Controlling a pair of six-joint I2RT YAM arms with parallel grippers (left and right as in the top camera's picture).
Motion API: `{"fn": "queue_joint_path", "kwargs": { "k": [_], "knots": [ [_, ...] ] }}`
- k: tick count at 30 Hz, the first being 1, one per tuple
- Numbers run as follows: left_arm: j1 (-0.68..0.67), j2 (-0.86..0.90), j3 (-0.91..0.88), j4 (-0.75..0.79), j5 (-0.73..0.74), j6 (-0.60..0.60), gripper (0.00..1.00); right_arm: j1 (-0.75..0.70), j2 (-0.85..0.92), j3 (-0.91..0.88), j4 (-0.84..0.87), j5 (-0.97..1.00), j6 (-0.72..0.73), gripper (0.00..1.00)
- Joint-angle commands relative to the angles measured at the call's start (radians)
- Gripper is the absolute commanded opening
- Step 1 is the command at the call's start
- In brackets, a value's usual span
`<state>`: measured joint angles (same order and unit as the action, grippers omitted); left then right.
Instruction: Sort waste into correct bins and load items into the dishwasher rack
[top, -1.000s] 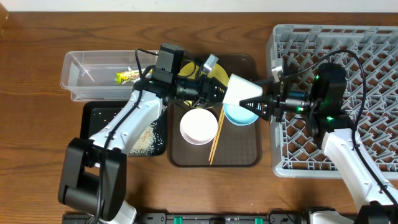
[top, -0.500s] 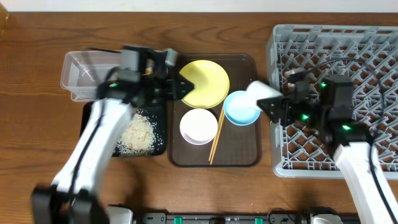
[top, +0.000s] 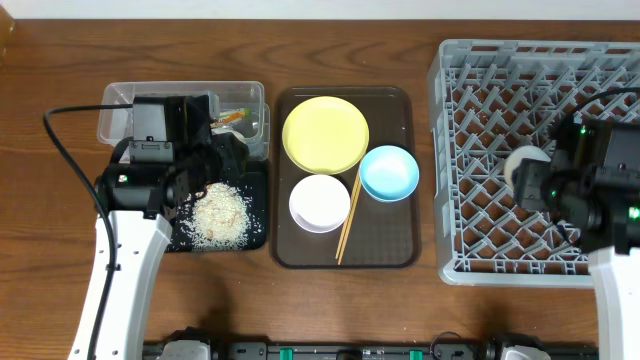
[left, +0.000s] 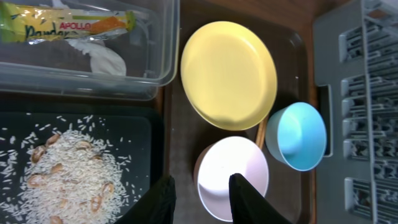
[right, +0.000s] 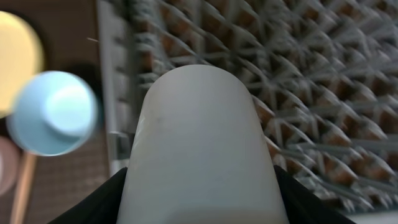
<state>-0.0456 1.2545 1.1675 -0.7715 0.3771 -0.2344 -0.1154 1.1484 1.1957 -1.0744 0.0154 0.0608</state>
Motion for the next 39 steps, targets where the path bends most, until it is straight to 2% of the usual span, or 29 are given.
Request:
{"fn": "queue_joint_path", "kwargs": {
  "k": [1,23,24,25,26,27,29,30,36,37,38,39],
  "knots": [
    [0.003,-0.005,0.002,-0.003,-0.035,0.016,0.31,-0.044,0.060,0.029,-0.011,0.082,0.013,0.01],
    [0.003,-0.003,0.002,-0.017,-0.035,0.016,0.31,-0.093,0.447,0.029,0.053,0.107,0.021,0.03],
    [0.003,-0.003,0.002,-0.017,-0.035,0.016,0.31,-0.093,0.459,0.029,0.052,0.105,0.021,0.13],
    [0.003,-0.002,0.002,-0.017,-0.035,0.016,0.31,-0.093,0.467,0.029,0.050,0.094,0.021,0.35],
    [0.003,-0.002,0.002,-0.017,-0.035,0.016,0.31,-0.093,0.472,0.029,0.050,0.080,0.021,0.62],
    [0.003,-0.002,0.002,-0.017,-0.035,0.016,0.31,-0.093,0.473,0.029,0.050,0.072,0.021,0.80],
    [0.003,-0.002,0.002,-0.018,-0.035,0.016,0.31,-0.093,0.471,0.029,0.049,0.060,0.020,0.93],
    [0.003,-0.002,0.002,-0.018,-0.035,0.016,0.31,-0.093,0.467,0.029,0.048,0.056,0.021,0.99],
    [0.003,-0.002,0.002,-0.019,-0.035,0.016,0.32,-0.093,0.404,0.074,0.035,0.002,0.019,0.99],
    [0.003,-0.001,0.002,-0.020,-0.035,0.016,0.33,-0.093,0.386,0.090,0.038,-0.030,0.010,0.99],
    [0.003,-0.002,0.002,-0.022,-0.035,0.016,0.39,-0.092,0.367,0.106,0.045,-0.082,-0.016,0.99],
    [0.003,-0.001,0.002,-0.024,-0.035,0.016,0.39,-0.090,0.350,0.118,0.056,-0.136,-0.040,0.99]
  ]
}}
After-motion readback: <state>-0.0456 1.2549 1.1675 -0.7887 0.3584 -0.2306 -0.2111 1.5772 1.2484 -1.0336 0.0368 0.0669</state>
